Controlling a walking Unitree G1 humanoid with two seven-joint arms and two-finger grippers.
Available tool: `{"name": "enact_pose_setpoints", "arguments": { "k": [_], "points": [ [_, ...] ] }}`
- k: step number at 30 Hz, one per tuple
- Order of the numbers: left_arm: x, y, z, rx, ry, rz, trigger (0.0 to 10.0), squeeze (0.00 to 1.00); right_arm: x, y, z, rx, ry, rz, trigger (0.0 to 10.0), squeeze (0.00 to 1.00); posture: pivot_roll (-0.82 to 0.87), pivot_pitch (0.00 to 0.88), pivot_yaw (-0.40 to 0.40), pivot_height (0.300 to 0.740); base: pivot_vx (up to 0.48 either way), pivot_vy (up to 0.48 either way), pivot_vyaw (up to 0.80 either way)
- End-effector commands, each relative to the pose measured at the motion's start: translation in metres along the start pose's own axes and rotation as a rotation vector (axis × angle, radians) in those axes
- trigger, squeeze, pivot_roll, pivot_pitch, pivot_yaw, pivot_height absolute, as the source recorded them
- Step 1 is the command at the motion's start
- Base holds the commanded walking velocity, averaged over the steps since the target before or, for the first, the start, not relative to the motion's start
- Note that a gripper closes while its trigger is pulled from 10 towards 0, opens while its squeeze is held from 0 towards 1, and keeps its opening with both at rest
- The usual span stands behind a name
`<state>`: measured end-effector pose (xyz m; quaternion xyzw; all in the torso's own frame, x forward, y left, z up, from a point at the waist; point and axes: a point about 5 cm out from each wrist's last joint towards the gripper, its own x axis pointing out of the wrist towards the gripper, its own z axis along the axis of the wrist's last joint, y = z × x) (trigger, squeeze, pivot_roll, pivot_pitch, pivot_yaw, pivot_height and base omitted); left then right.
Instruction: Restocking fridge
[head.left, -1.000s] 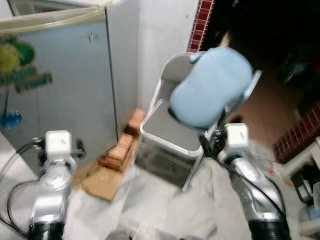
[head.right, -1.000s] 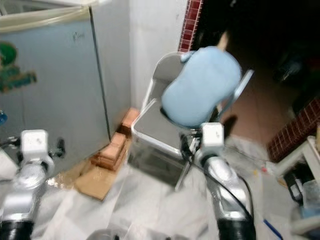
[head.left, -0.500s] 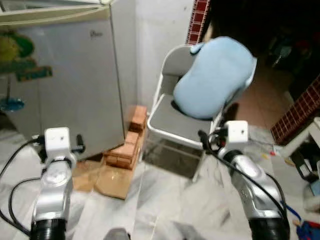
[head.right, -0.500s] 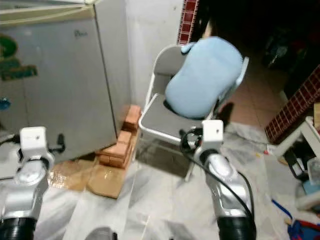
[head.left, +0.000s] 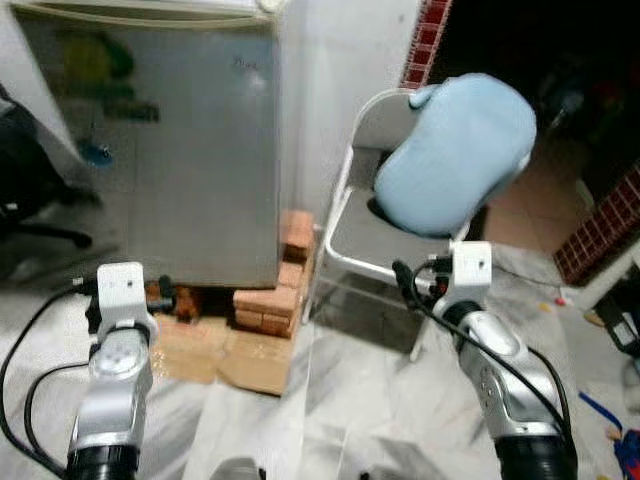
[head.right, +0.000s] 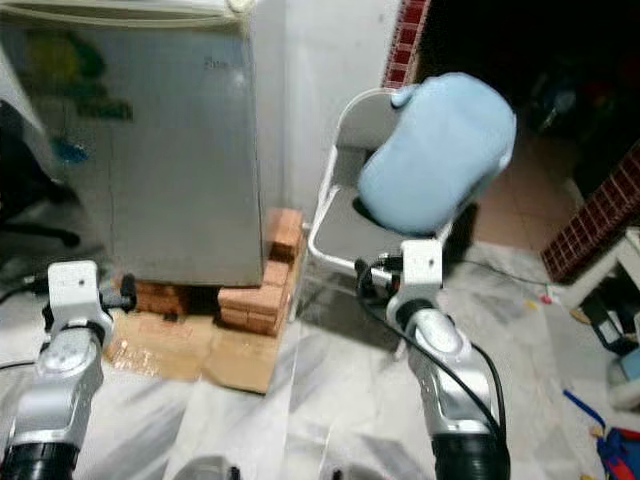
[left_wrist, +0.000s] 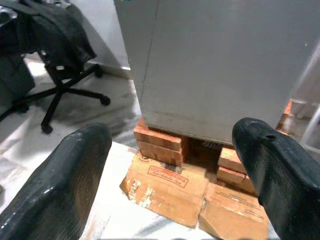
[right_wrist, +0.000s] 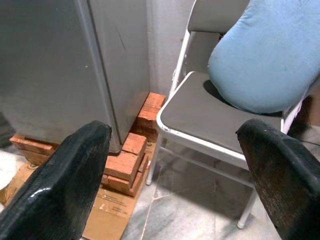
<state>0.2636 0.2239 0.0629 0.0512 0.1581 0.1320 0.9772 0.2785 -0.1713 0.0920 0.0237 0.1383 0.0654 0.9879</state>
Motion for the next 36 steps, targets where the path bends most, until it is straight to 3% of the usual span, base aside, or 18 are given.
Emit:
{"name": "enact_pose_setpoints", "arguments": {
  "k": [1,8,23,32,36],
  "points": [
    [0.0,-0.009,0.005,0.001,-0.014,-0.033,10.0,0.0,-0.002,-0.008,0.001,0.002,-0.001,-0.029,10.0,0.0,0.05,0.0,-0.038,0.74,0.0,0.48,0.0],
    [-0.001,-0.011,0.006,0.005,-0.019,-0.048,10.0,0.0,-0.003,-0.008,0.001,0.007,0.0,-0.033,10.0,0.0,0.04,0.0,-0.034,0.74,0.0,0.48,0.0],
    [-0.006,-0.021,0.002,0.005,-0.006,-0.081,10.0,0.0,-0.004,-0.008,0.0,0.007,0.002,-0.03,10.0,0.0,0.04,0.0,-0.033,0.74,0.0,0.48,-0.61],
    [-0.006,-0.023,0.005,0.003,-0.029,-0.088,10.0,0.0,-0.003,-0.008,0.0,0.003,0.003,-0.026,10.0,0.0,0.04,0.0,-0.035,0.74,0.0,0.48,0.0],
    [-0.009,-0.029,0.008,0.026,-0.068,-0.12,10.0,0.0,-0.003,-0.008,0.0,0.004,-0.002,-0.026,10.0,0.0,0.04,0.0,-0.036,0.74,0.0,0.083,0.0]
  ]
}}
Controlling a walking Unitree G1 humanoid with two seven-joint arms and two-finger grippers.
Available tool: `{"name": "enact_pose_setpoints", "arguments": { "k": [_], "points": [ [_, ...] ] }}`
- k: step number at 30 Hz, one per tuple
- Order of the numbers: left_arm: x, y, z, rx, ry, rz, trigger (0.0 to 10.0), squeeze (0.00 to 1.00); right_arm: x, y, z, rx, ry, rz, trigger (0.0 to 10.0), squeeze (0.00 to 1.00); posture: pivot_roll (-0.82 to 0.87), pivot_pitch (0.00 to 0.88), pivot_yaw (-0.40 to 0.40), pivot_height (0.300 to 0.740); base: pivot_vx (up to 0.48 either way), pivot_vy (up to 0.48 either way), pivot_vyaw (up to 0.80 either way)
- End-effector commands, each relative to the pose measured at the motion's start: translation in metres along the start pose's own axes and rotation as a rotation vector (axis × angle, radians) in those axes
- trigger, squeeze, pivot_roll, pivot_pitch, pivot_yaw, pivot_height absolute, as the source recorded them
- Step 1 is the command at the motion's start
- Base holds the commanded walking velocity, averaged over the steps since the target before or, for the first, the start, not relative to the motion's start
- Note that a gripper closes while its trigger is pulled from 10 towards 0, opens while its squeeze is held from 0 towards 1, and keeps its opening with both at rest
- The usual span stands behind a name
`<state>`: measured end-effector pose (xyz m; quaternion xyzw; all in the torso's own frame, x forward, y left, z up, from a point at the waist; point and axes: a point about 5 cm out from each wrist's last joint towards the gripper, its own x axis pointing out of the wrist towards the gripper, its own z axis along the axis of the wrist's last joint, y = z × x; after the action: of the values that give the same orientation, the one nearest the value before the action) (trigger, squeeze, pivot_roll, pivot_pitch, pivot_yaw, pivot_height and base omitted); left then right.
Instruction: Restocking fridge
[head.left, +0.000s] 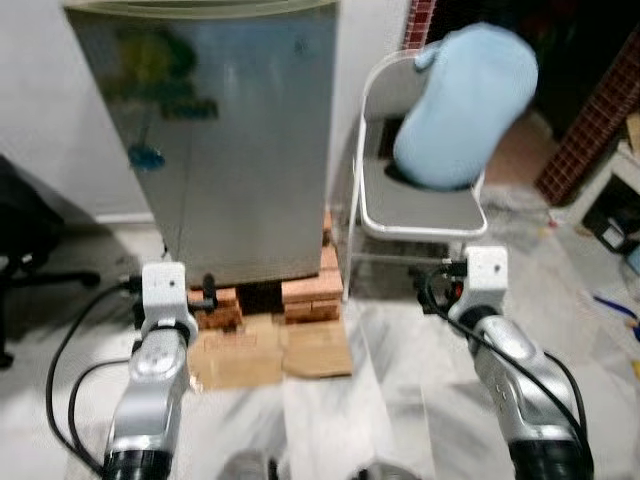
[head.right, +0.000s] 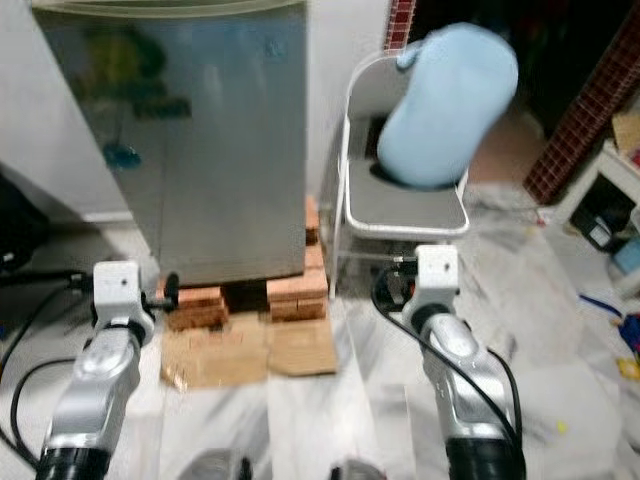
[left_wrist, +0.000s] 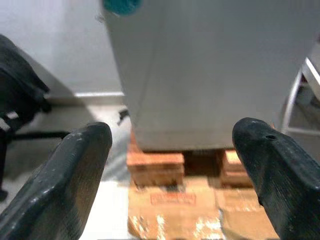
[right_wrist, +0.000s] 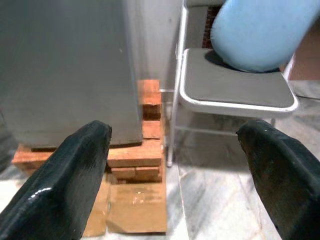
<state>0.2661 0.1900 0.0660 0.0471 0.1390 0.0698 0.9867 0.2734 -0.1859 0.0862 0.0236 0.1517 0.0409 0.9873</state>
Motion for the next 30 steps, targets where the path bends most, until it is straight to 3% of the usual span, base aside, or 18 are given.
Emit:
{"name": "enact_pose_setpoints", "arguments": {
  "k": [1,11,13,21,30],
  "points": [
    [-0.002,0.001,0.003,0.02,-0.024,-0.019,10.0,0.0,0.002,0.006,0.007,-0.002,-0.031,0.022,10.0,0.0,0.04,0.0,-0.037,0.74,0.0,0.0,0.0],
    [-0.004,-0.017,0.012,0.034,-0.092,-0.114,10.0,0.0,0.002,0.003,0.011,-0.015,-0.059,-0.014,10.0,0.0,0.03,0.0,-0.034,0.74,0.0,0.0,0.0],
    [-0.006,-0.023,0.02,0.08,-0.167,-0.167,10.0,0.0,0.002,0.002,0.013,0.004,-0.077,-0.021,10.0,0.0,0.03,0.0,-0.027,0.74,0.0,0.0,0.0],
    [-0.012,-0.028,0.028,0.103,-0.266,-0.198,10.0,0.0,-0.004,-0.001,0.021,0.026,-0.156,-0.058,10.0,0.0,0.02,0.0,-0.024,0.74,0.0,0.0,0.0],
    [-0.019,-0.032,0.024,0.066,-0.265,-0.228,10.0,0.0,-0.009,-0.007,0.021,0.004,-0.157,-0.091,10.0,0.0,0.02,0.0,-0.032,0.74,0.0,0.0,0.0]
  ]
}}
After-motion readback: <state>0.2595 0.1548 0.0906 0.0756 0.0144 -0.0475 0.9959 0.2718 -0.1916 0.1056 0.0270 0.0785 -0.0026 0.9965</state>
